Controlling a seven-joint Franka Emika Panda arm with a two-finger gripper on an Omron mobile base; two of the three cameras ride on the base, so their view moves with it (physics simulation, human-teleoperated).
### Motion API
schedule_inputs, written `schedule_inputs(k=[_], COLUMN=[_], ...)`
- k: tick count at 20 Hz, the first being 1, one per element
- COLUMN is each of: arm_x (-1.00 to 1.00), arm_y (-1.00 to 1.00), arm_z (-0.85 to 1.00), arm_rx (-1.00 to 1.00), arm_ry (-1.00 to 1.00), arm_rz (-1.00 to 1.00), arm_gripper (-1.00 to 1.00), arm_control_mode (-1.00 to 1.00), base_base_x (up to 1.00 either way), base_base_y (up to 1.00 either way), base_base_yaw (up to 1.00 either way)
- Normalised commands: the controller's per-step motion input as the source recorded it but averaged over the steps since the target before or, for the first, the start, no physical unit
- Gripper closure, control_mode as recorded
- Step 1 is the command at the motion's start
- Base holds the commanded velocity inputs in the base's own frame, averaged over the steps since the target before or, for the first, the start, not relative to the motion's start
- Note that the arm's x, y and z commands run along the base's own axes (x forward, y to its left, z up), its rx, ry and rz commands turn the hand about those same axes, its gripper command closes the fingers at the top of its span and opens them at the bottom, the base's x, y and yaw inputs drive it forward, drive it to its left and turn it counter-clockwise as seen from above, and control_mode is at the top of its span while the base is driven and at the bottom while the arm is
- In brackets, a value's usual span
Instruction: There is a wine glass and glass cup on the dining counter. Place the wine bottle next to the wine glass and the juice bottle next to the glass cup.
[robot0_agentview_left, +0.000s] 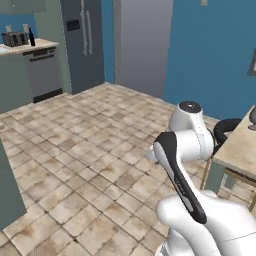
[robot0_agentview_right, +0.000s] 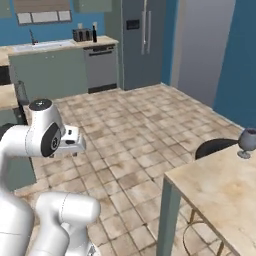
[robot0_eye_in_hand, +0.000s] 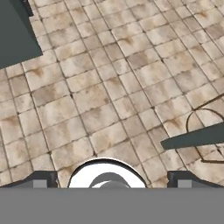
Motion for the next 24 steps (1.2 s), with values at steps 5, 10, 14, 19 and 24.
schedule_inputs(k=[5,10,14,19,24], arm_x=[0.00,0.00,0.00,0.00,0.00], arm_y=[0.00,0.00,0.00,0.00,0.00], arm_z=[0.00,0.00,0.00,0.00,0.00], arm_rx=[0.00,0.00,0.00,0.00,0.00], arm_ry=[0.00,0.00,0.00,0.00,0.00], arm_rz=[0.00,0.00,0.00,0.00,0.00], arm_gripper=[-1.00,-1.00,-1.00,-1.00,-1.00], arm_control_mode=[1.00,1.00,1.00,1.00,1.00], base_base_x=[0.35,0.90,0.91,0.94,0.93], base_base_y=[0.14,0.11,0.10,0.04,0.05], base_base_yaw=[0.46,-0.03,0.00,0.00,0.00])
